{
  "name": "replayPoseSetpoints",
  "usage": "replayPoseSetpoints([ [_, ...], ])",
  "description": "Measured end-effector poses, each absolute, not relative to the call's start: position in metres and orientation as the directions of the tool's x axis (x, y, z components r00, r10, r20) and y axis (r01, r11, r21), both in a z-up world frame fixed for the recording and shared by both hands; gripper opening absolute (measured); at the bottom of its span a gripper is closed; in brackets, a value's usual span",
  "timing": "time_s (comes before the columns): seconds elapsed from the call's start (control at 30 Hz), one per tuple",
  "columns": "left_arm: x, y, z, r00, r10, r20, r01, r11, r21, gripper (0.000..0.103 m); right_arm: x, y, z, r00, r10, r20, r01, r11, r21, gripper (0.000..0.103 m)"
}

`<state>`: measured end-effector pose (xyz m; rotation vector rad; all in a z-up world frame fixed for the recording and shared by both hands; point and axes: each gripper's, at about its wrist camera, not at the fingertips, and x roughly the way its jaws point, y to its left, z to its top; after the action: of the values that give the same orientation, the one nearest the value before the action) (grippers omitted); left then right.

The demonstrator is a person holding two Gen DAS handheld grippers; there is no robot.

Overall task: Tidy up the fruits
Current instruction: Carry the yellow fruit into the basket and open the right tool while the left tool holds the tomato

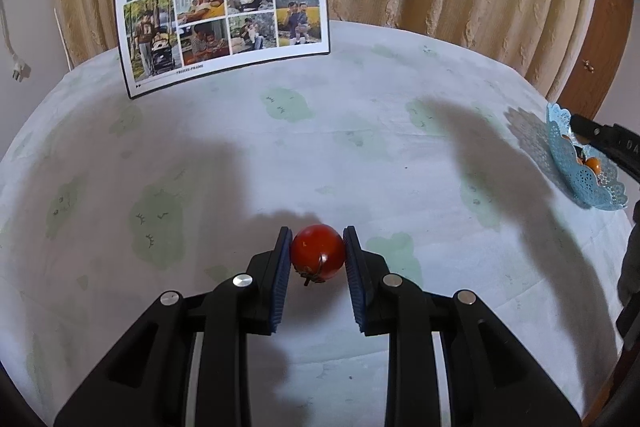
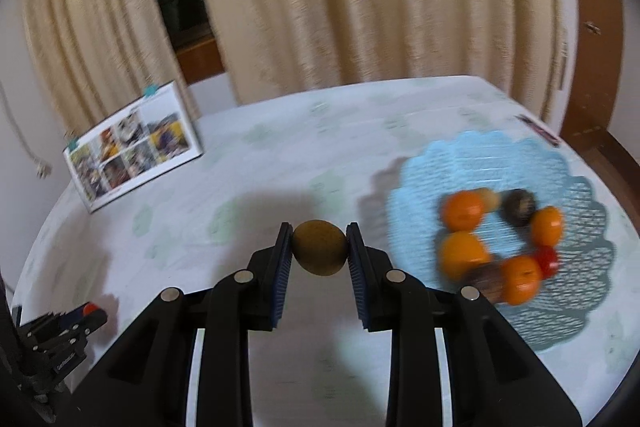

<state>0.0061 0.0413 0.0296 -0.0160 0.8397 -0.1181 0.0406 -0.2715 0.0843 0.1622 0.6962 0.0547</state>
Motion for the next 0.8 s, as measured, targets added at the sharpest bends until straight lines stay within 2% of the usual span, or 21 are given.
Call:
replayPoseSetpoints([
  [0.23,0.002,0.024,0.041,0.677,-0.115,-0.727,0.129,0.991,-0.037,0.026,0.039,-0.325,0.087,0.783,0.025,-0.621,0.111,0.978,0.179,0.028],
  [0.57,0.000,-0.004,0.054,0.689,-0.117,-0.715,0.167,0.986,0.000,0.026,0.049,-0.391,0.061,0.747,-0.042,-0.663,0.244,0.946,0.215,0.029],
  [0.67,0.001,-0.015,0.057,0.690,-0.119,-0.713,0.180,0.984,0.009,0.026,0.046,-0.407,0.055,0.751,-0.020,-0.660,0.264,0.926,0.272,0.042],
  [0.8,0.001,-0.033,0.061,0.689,-0.132,-0.713,0.206,0.978,0.018,0.026,0.033,-0.421,0.058,0.774,-0.067,-0.630,0.300,0.915,0.271,0.049],
])
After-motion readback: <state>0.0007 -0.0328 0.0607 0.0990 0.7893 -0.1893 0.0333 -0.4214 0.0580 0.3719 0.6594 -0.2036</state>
